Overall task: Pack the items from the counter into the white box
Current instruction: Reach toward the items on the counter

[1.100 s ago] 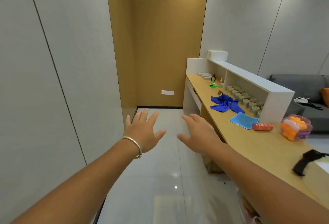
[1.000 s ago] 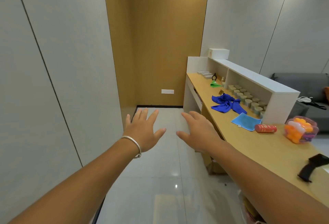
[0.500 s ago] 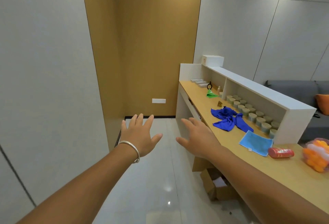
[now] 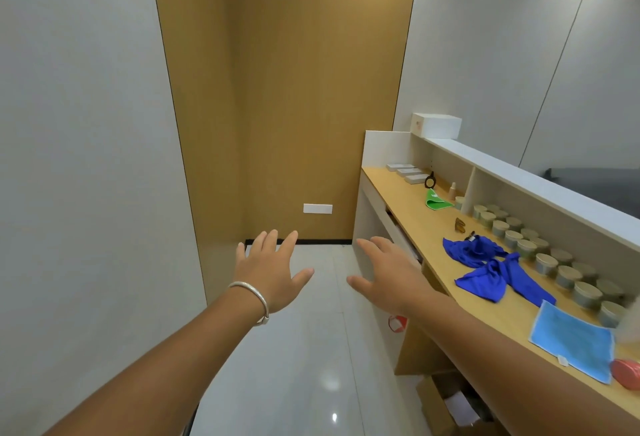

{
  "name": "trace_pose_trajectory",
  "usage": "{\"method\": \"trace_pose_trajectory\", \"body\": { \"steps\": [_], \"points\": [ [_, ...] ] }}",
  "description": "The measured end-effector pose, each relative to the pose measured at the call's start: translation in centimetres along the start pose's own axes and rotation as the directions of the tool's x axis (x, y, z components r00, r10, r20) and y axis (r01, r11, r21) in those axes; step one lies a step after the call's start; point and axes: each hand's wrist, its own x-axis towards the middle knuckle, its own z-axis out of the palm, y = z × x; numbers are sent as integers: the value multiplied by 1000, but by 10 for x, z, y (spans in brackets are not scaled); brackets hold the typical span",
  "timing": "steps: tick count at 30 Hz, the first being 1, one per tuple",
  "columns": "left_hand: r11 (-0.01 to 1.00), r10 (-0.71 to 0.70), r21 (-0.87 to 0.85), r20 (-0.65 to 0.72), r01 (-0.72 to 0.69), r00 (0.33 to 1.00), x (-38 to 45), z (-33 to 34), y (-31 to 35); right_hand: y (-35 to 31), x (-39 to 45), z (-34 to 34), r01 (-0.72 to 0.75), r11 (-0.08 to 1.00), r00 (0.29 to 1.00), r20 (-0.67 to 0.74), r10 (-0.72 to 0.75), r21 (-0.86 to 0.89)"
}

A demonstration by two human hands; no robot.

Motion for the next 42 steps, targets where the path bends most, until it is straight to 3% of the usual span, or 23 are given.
{"method": "trace_pose_trajectory", "body": {
  "steps": [14, 24, 36, 42],
  "points": [
    [998, -63, 23, -55, 65, 996, 261, 45, 2, 84, 266, 14, 86, 996, 994, -67, -85, 5],
    [999, -27, 18, 36, 26, 999, 413, 94, -25, 120, 413, 63, 105, 992, 994, -30, -103, 72],
    [999, 37, -32, 47, -35, 998, 668, 166, -101, 149, 645, 129, -52, 998, 998, -28, 51, -27],
    [997, 63, -57, 82, -59, 995, 764, 193, -117, 164, 735, 160, -99, 995, 995, -3, 99, 17]
  ]
}}
